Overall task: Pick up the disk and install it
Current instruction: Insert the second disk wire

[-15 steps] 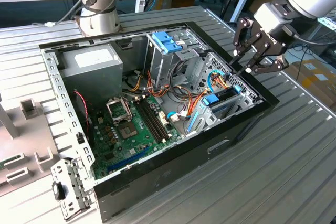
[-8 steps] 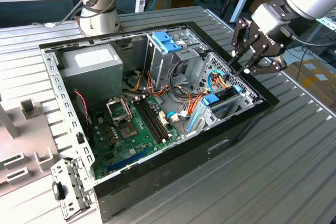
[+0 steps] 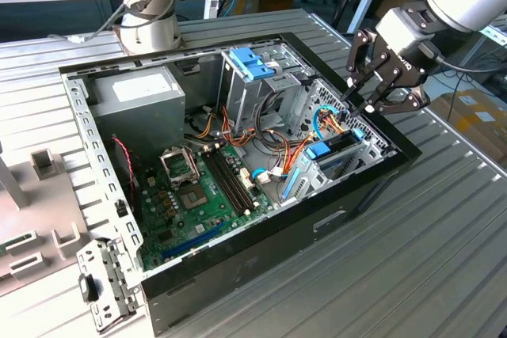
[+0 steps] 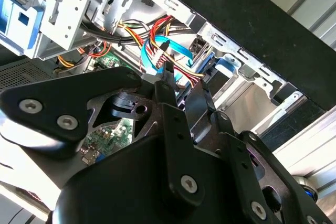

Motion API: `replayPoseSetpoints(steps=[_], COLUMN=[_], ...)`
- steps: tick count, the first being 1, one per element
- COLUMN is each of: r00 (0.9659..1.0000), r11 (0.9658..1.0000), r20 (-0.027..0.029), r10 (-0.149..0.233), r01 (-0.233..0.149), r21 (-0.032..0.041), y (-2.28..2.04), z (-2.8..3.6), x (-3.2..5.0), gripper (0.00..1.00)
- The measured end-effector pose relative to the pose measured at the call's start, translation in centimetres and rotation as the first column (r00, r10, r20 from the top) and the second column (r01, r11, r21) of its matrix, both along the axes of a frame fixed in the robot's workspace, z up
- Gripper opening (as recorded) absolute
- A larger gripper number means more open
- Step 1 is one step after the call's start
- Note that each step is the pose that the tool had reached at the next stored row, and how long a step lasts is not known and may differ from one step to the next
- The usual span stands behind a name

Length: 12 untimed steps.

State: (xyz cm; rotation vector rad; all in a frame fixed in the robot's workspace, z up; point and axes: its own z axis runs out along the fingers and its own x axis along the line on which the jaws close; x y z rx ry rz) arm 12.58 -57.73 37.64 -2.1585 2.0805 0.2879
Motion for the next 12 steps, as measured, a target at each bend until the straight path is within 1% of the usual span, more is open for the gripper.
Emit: replayPoseSetpoints(steps=[4,12], r00=[1.0000,1.0000], r11=[1.0000,1.0000], r20=[0.0000,0.0000], r10=[0.000,0.000], r01=[0.000,0.000], r21=[0.0000,-0.0001], y=[0.00,0.01], z=[-0.29,-0.58], x=[-0.25,-0.61], gripper=[0.36,0.36])
